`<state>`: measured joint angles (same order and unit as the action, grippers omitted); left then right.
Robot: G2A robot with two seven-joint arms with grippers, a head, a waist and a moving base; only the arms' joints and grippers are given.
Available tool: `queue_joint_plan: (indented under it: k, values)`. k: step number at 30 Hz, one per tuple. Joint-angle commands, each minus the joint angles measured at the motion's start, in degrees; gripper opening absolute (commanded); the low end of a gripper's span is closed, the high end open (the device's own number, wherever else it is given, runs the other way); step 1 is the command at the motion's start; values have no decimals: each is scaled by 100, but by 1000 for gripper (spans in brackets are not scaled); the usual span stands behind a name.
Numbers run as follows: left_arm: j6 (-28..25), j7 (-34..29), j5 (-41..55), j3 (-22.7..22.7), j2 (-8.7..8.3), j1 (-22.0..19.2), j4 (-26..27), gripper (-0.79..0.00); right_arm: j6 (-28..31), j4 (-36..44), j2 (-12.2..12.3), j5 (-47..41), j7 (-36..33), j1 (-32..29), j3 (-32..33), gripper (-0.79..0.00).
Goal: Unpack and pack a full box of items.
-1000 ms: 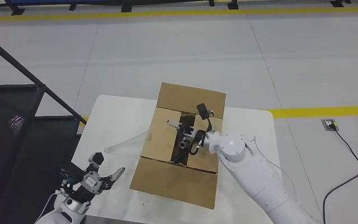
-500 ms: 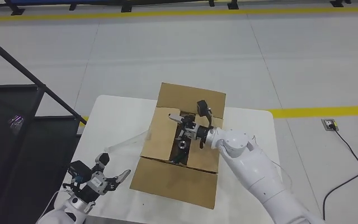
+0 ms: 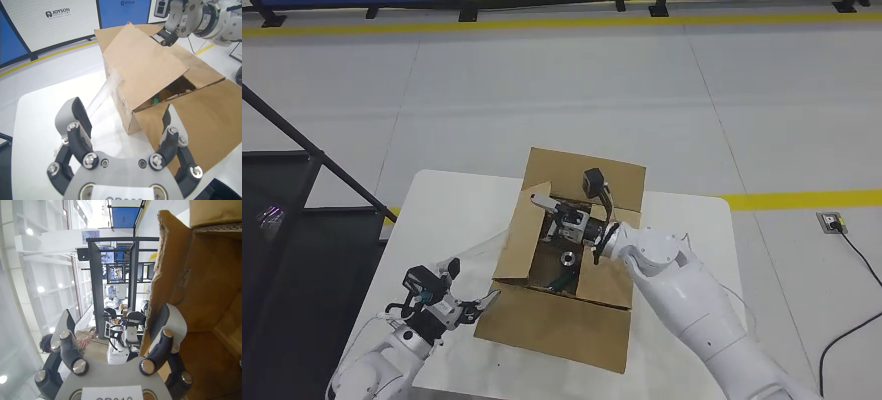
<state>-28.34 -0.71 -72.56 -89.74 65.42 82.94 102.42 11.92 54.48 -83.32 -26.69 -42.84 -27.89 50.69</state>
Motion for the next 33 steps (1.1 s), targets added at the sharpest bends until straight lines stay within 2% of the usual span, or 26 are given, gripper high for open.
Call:
queue_joint_plan:
  k: [1, 8, 15, 24, 33]
  values:
    - [110, -74, -51, 134, 12, -123, -17, 0, 34, 78, -23, 25, -2, 0, -29, 0]
    - [387, -243, 45, 415, 51, -468, -161, 0, 108, 284, -114, 73, -149, 30, -162, 0]
    - [614, -291, 308, 383, 66, -630, -306, 0, 88, 262, -219, 141, -147, 125, -293, 0]
    - [788, -113, 342, -52, 26, -384, -236, 0, 399, 474, -201, 409, -65, -28, -125, 0]
    - [889, -142, 439, -452, -11, -175, -374, 0, 557, 1588, 68, 1320, 241, -862, 443, 0]
